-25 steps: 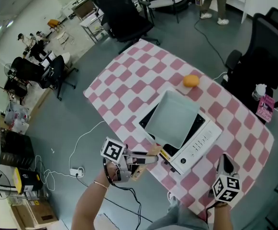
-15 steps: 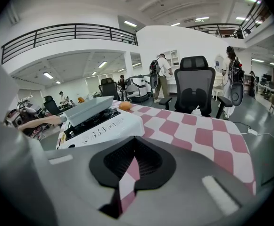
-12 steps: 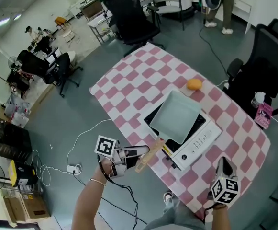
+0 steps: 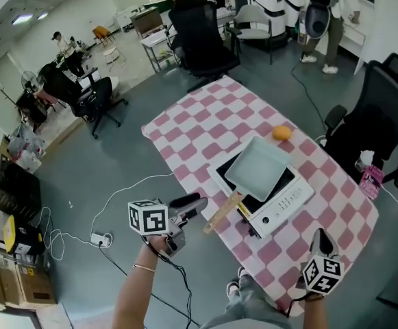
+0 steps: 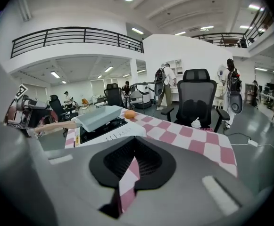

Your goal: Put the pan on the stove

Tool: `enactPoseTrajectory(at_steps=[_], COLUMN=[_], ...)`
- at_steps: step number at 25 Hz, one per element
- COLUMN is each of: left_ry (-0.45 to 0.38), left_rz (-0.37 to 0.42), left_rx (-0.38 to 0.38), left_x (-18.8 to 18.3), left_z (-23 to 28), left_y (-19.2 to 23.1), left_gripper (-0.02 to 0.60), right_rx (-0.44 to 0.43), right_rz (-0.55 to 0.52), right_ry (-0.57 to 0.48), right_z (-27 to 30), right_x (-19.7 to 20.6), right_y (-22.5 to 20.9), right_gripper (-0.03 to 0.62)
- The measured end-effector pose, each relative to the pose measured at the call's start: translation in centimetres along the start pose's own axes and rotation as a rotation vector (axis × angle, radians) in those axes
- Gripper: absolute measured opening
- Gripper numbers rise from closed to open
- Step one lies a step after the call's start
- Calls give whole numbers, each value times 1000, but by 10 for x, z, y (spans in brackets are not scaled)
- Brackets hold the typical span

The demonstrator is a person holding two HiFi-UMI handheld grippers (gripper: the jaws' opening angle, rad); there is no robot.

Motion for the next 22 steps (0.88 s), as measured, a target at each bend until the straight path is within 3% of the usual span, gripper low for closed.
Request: enactPoseTrajectory(at_steps=[5, 10, 16, 19, 22], left_ry=[-144, -247, -333, -352, -337], left_rz=[275, 437, 504, 517, 479], left_rx=[-280, -496, -708, -739, -733], left_x=[-22, -22, -11, -1, 14], left_z=[-31, -58, -81, -87, -90], left_y=[-33, -73, -115, -127, -132], left_gripper=[146, 87, -15, -15, -15], right_rx=[-36, -75, -127, -159, -182], right_rz=[-33, -60, -62, -75, -93], right_ry=[-61, -130, -220, -269, -318], right_z=[-20, -46, -84, -99, -116], right_x=[-18, -39, -61, -72, -82], right_y=[12, 24, 37, 48, 56], right_gripper=[9, 9, 9, 9, 9])
Point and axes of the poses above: the fingertips, and each gripper's own axes: z forward along the fingers, y to its left, x out of its underside, the point moved 2 cm from there along -z, backward along the fingers, and after that the axes turned 11 degrees about z, right-handed, at the moved point
